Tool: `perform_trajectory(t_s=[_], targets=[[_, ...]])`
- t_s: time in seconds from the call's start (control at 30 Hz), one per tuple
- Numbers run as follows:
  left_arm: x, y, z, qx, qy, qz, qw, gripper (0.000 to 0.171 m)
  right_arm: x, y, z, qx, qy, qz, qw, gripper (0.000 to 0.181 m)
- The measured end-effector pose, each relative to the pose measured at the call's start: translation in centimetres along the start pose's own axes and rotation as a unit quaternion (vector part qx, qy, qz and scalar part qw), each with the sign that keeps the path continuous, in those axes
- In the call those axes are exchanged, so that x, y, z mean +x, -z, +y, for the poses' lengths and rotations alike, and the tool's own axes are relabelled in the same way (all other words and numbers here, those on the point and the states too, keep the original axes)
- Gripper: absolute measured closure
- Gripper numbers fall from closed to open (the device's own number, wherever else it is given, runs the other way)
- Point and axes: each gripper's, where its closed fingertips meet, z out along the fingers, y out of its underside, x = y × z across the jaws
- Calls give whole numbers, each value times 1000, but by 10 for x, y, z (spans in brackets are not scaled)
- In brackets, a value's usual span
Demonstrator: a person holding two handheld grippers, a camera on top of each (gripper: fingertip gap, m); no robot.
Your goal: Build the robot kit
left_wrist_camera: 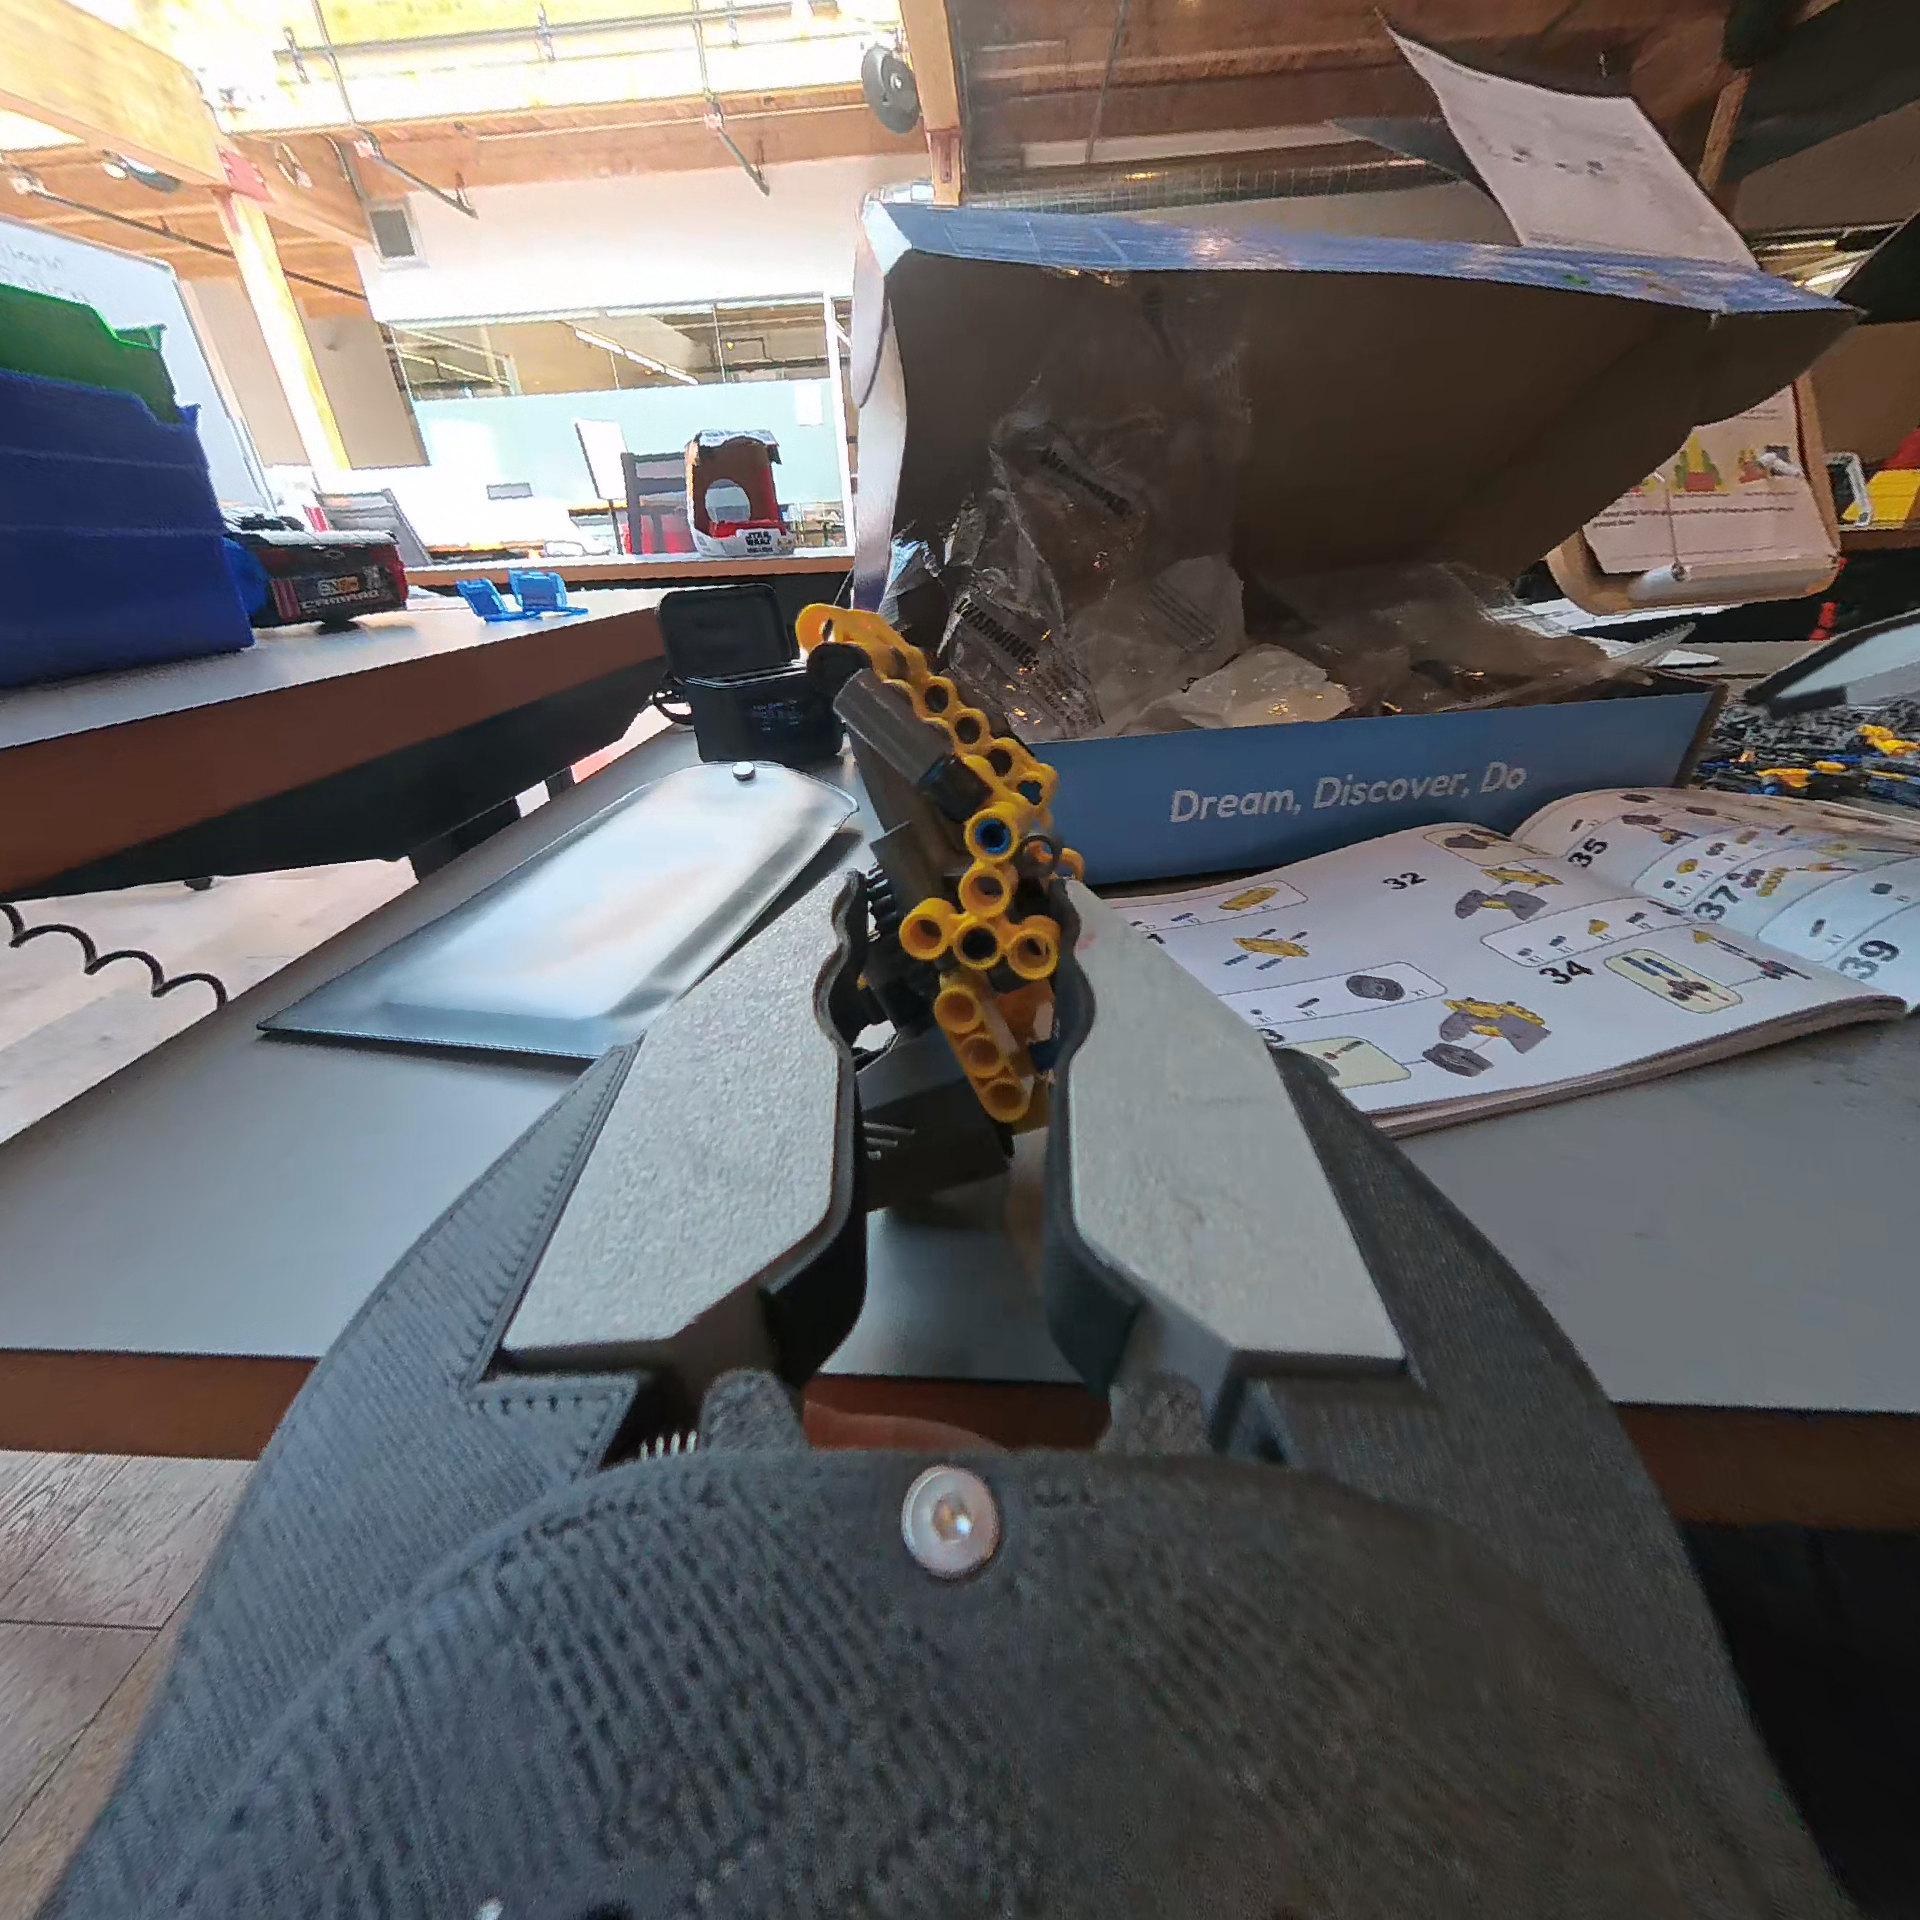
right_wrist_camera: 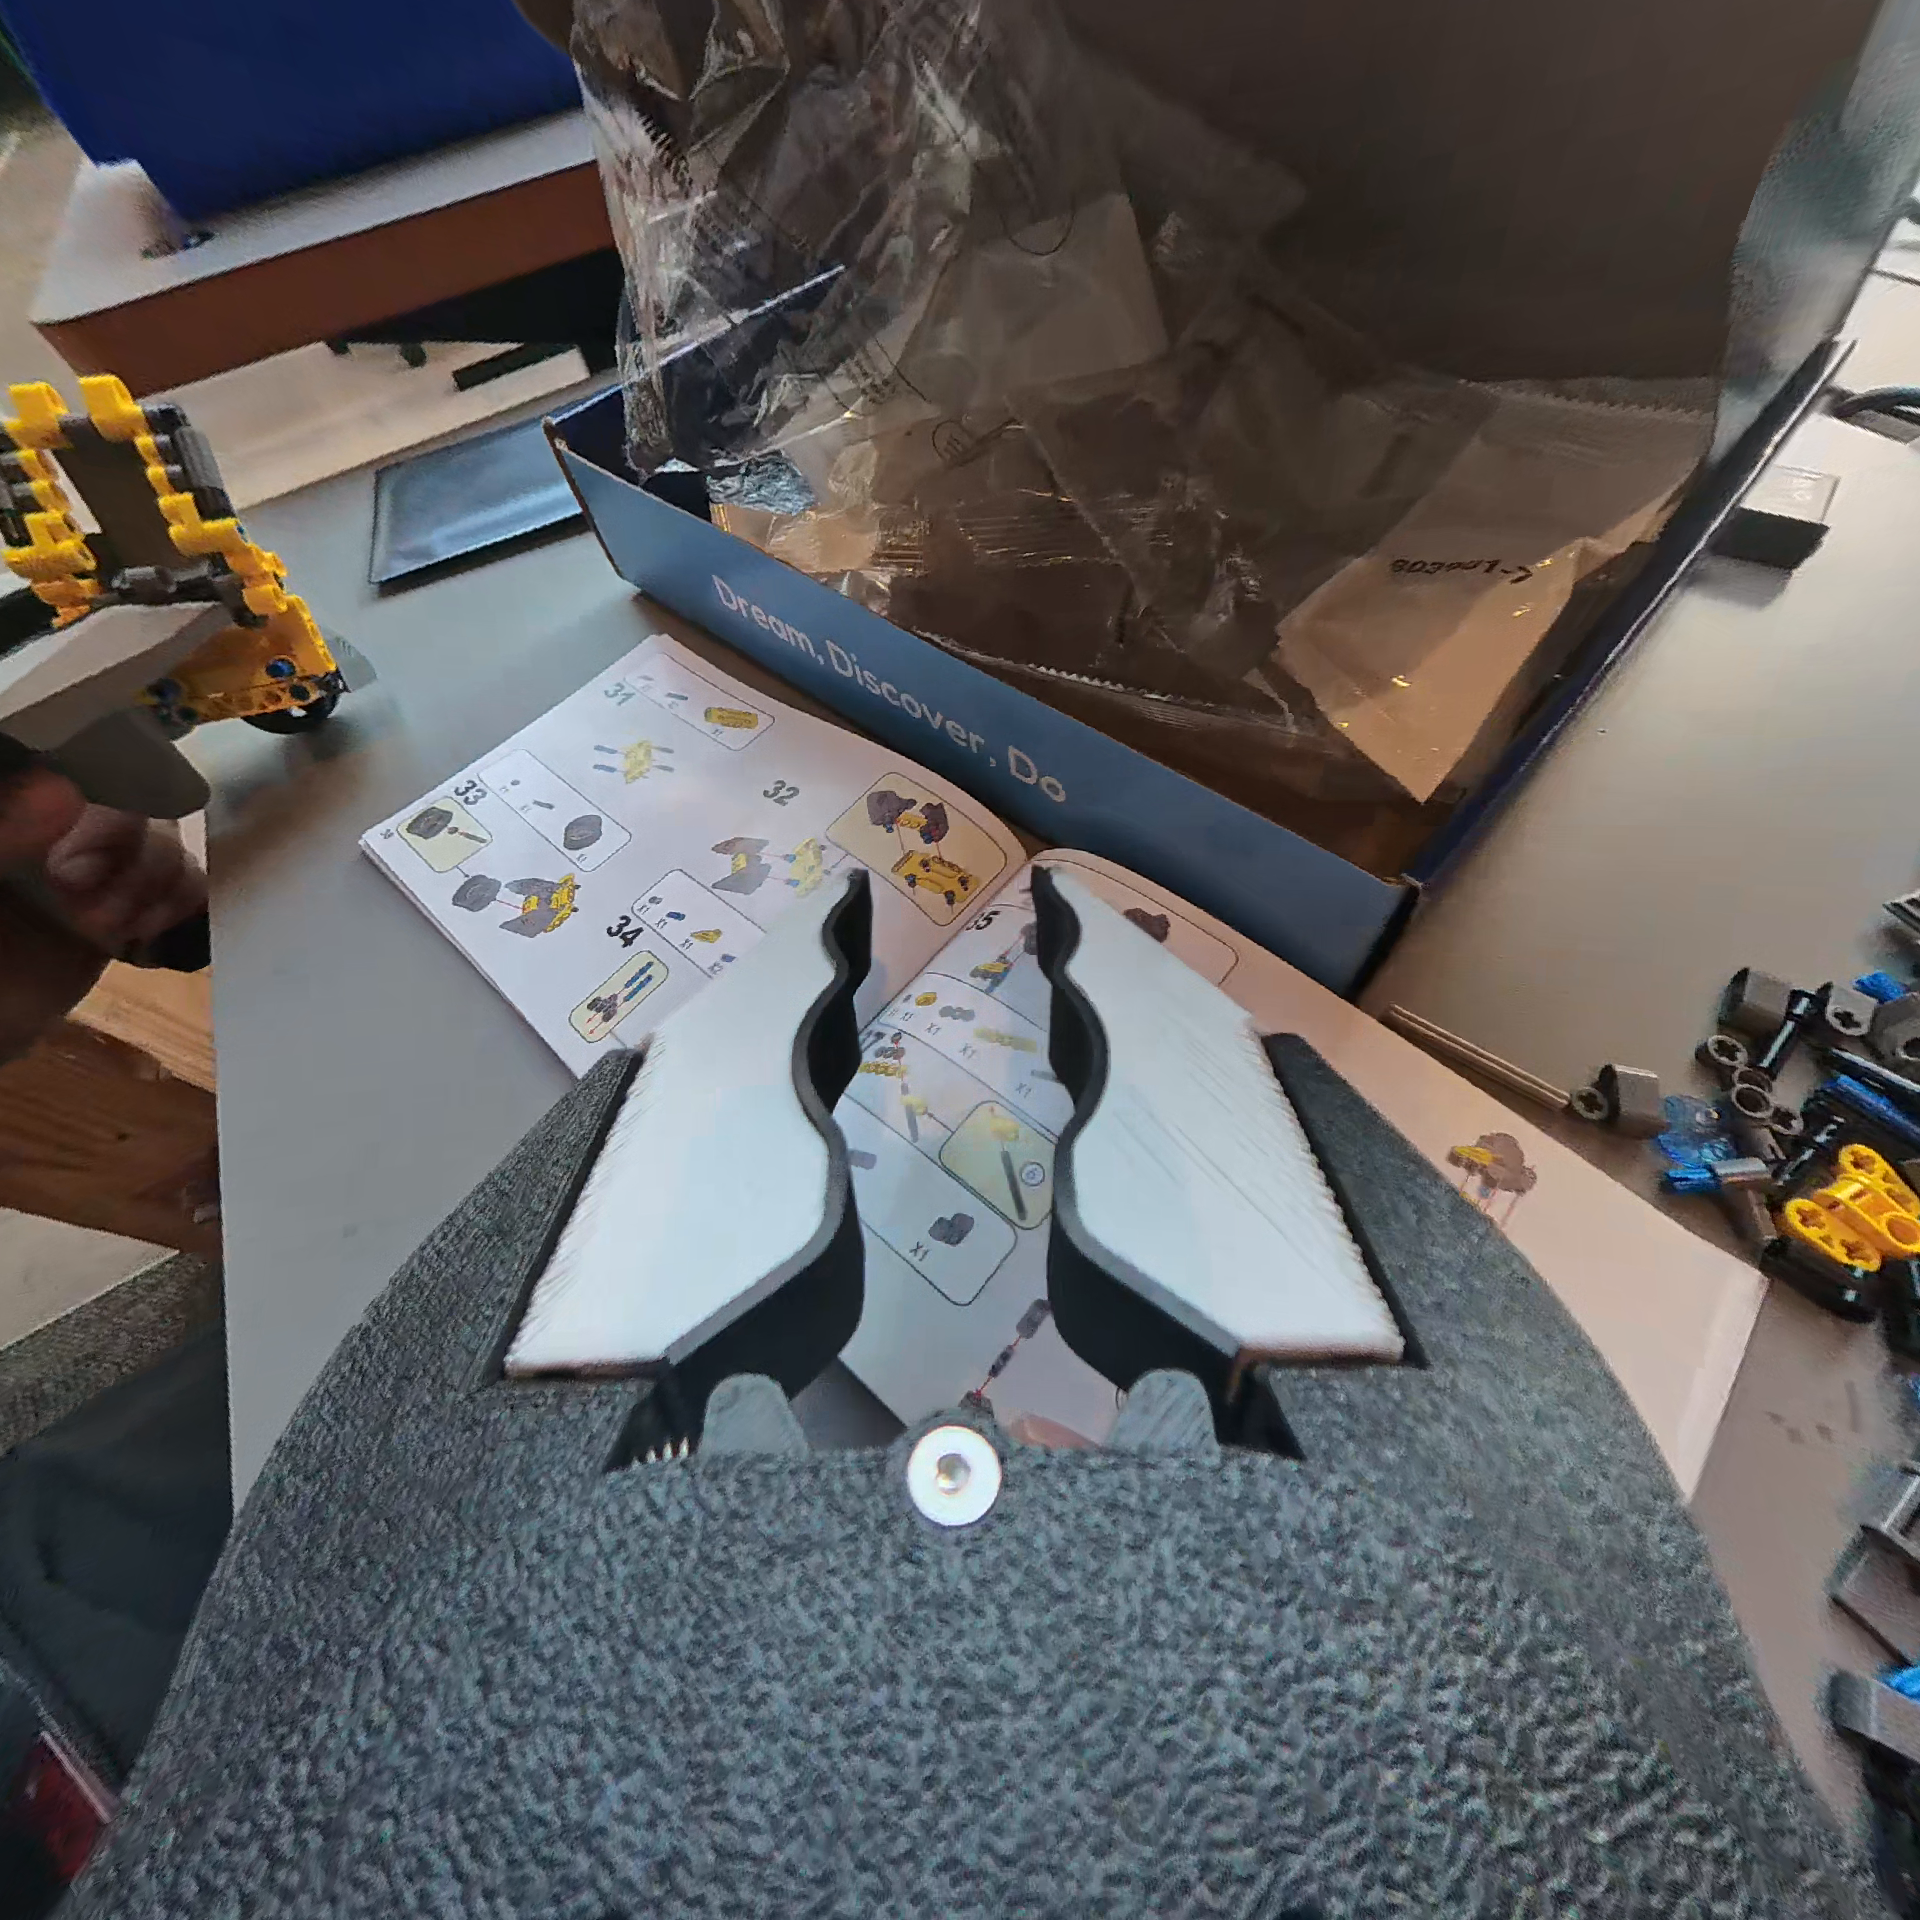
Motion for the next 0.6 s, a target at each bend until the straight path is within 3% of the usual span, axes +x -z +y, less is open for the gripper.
perform_trajectory(t_s=[0.6], targets=[[1, 0, -1, -5, 12, 8, 1000, 140, 4, 4, -9, 29, -22, -2, 999, 149]])
